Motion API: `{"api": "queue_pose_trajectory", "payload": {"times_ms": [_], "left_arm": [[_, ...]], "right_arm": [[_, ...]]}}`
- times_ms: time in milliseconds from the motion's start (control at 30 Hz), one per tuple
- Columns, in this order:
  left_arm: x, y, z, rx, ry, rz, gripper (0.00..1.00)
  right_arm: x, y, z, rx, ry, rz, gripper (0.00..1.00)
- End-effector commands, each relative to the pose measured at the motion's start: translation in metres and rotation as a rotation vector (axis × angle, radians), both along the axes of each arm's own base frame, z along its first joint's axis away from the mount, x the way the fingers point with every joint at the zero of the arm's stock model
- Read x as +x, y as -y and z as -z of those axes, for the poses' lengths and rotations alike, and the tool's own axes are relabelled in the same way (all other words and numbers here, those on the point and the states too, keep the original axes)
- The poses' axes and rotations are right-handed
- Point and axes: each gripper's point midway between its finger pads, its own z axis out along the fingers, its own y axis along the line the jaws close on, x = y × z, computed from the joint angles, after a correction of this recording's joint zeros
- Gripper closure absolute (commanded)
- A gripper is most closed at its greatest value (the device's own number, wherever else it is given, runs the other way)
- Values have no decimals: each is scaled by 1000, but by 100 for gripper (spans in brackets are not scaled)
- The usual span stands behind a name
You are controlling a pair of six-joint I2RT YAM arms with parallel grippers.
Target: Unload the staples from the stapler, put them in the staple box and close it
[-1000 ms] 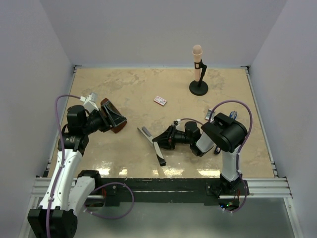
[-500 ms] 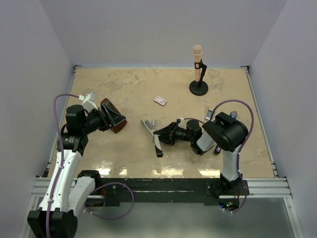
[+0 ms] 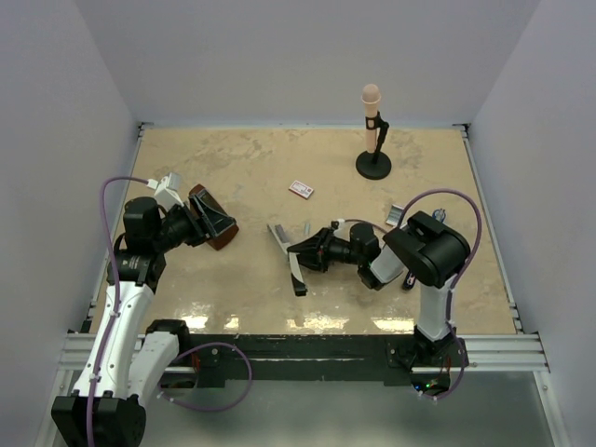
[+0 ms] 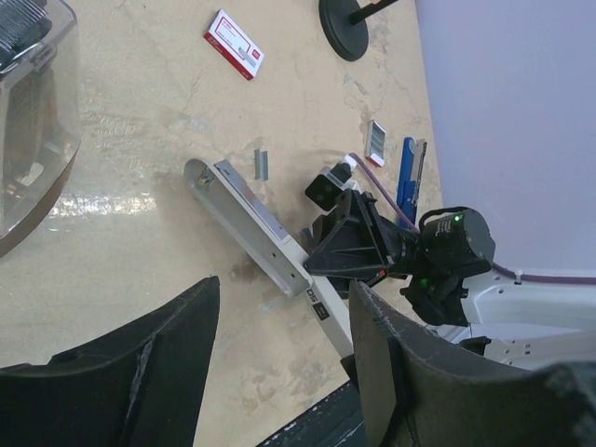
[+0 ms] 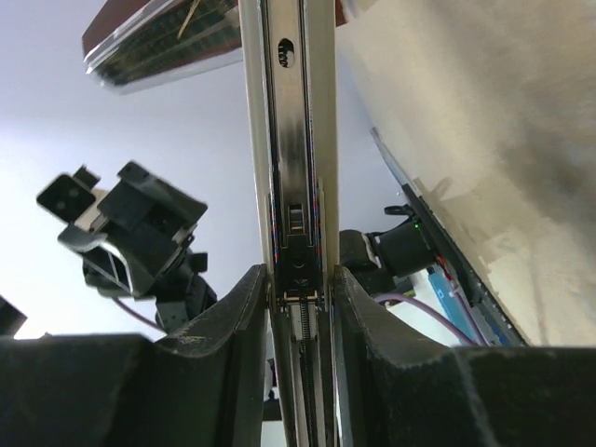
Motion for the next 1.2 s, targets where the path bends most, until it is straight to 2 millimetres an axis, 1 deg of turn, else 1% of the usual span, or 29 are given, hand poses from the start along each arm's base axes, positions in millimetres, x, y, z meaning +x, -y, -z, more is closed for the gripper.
{"api": "queue_pose_trajectory", "payload": {"times_ms": [0,100,133,167,200,233,267,300,333,367,400,433,467,500,633,667,700,767,833,867,900,933,967,1000,1033,1067,1100,1133,1167], "left_arm": [[2,-1,-14,30,65,9,38],[2,-5,-15,61,73,-3,38],[2,-7,-15,71,68,-9,38],[2,-8,-16,86,79,-10,38],[4,-11,-21,100,91,-28,38],[3,-13,-22,109,89,-33,38],[3,-14,-27,120,107,-36,38],[4,-16,-36,128,130,-48,38],[4,-18,-39,137,138,-58,38],[3,-21,-44,152,158,-65,38],[4,-26,-50,172,179,-95,38],[4,-29,-50,192,184,-106,38],[3,-36,-52,215,199,-145,38],[2,-41,-51,231,199,-166,38],[-5,-58,-49,293,217,-247,38],[-7,-62,-51,306,227,-271,38],[-9,-65,-50,319,223,-284,38],[-11,-78,-43,366,224,-340,39],[-13,-87,-36,410,215,-370,39],[-14,-92,-31,430,204,-388,39],[-14,-92,-28,429,192,-391,39],[-14,-92,-26,434,183,-384,38],[-15,-88,-27,432,190,-360,39],[-15,-87,-30,429,205,-353,39],[-16,-87,-32,428,214,-355,39],[-16,-87,-34,426,224,-357,38],[-17,-86,-36,422,234,-355,39],[-18,-86,-37,421,245,-355,39],[-18,-86,-36,416,245,-356,38]], "right_arm": [[-19,7,-149,356,638,-35,100],[-13,1,-145,264,684,-40,100],[-13,1,-155,232,779,-33,100],[-7,-3,-138,144,724,-48,100],[-1,-6,-143,107,756,-39,100],[0,-5,-154,63,874,-37,100],[5,-6,-135,-40,817,-63,100],[14,-9,-151,-77,881,-53,100],[29,-7,-148,-189,983,-25,100],[31,-1,-136,-296,951,-51,100],[41,-3,-156,-328,1018,-34,100],[56,1,-156,-425,1106,-13,100],[60,5,-141,-513,1078,-52,100],[73,5,-158,-547,1136,-26,100],[116,14,-154,-777,1223,-5,100],[127,19,-160,-842,1221,23,100],[135,17,-150,-877,1213,12,100],[152,17,-157,-959,1241,46,100],[167,12,-139,-1037,1228,26,100],[176,10,-145,-1092,1224,61,100],[182,5,-123,-1138,1192,33,100],[183,2,-115,-1162,1169,12,100],[184,-13,-126,-1152,1195,24,100],[187,-18,-122,-1181,1196,28,100],[190,-28,-109,-1206,1197,6,100],[188,-45,-115,-1192,1226,10,100],[190,-51,-112,-1201,1233,10,100],[195,-58,-94,-1224,1215,-4,100],[200,-66,-102,-1223,1218,23,100]]}}
